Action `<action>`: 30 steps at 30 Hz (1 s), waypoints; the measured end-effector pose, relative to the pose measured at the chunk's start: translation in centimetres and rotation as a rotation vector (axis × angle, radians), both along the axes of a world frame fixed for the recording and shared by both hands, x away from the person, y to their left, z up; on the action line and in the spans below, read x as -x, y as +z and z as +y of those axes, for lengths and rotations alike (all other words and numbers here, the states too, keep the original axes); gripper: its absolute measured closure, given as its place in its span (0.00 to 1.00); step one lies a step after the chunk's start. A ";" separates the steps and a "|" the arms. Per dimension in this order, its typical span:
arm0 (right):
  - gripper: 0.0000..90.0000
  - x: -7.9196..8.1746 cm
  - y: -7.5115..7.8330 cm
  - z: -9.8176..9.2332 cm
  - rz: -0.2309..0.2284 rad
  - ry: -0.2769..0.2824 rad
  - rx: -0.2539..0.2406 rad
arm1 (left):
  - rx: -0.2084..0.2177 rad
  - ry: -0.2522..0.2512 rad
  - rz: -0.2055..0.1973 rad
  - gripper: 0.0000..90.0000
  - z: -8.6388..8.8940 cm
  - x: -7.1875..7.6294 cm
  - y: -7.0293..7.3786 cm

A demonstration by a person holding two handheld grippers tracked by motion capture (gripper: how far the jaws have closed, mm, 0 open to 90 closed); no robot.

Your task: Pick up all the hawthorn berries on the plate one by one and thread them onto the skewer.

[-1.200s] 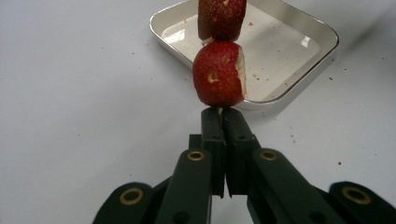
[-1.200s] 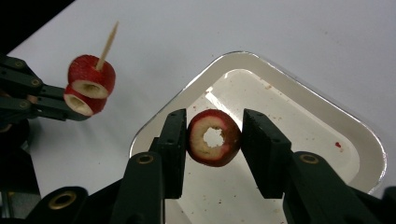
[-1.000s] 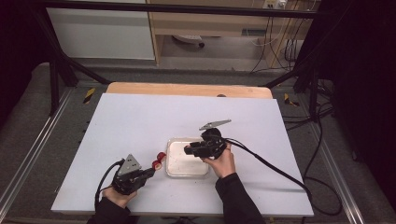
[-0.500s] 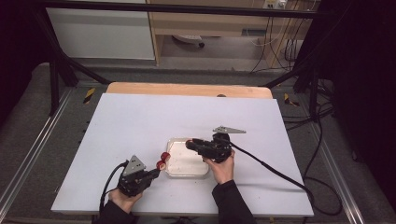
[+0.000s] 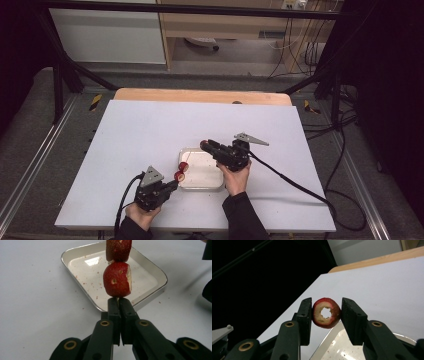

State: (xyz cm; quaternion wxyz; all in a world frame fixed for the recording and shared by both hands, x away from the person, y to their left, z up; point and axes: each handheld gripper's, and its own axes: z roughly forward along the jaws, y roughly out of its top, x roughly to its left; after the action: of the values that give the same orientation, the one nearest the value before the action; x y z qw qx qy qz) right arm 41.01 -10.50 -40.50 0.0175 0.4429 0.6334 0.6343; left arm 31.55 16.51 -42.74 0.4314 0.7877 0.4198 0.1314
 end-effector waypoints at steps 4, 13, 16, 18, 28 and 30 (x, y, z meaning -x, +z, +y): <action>0.69 0.0 -0.1 0.1 -0.020 -0.030 -0.025 | 0.021 -0.003 0.012 0.98 -0.7 -0.1 0.1; 0.69 -0.3 -0.2 0.3 -0.043 -0.062 -0.072 | 0.055 0.002 0.028 0.98 -1.9 -0.3 0.3; 0.69 -0.3 -0.2 0.3 -0.047 -0.066 -0.079 | 0.054 0.001 0.031 0.98 -2.4 -0.4 0.2; 0.69 -0.3 -0.1 0.3 -0.048 -0.069 -0.085 | 0.058 0.003 0.038 0.98 -2.6 -0.4 0.1; 0.69 -0.2 -0.1 0.4 -0.065 -0.087 -0.111 | 0.086 0.014 0.045 0.98 -3.5 -0.6 0.0; 0.69 -0.2 -0.1 0.4 -0.062 -0.088 -0.118 | 0.090 0.018 0.047 0.98 -3.6 -0.7 0.1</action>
State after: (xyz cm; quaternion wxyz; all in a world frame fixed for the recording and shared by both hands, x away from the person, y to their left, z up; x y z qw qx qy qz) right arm 41.24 -10.13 -40.60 0.0388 0.4508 0.5741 0.6825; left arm 32.26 12.87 -42.68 0.4553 0.7666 0.4422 0.0976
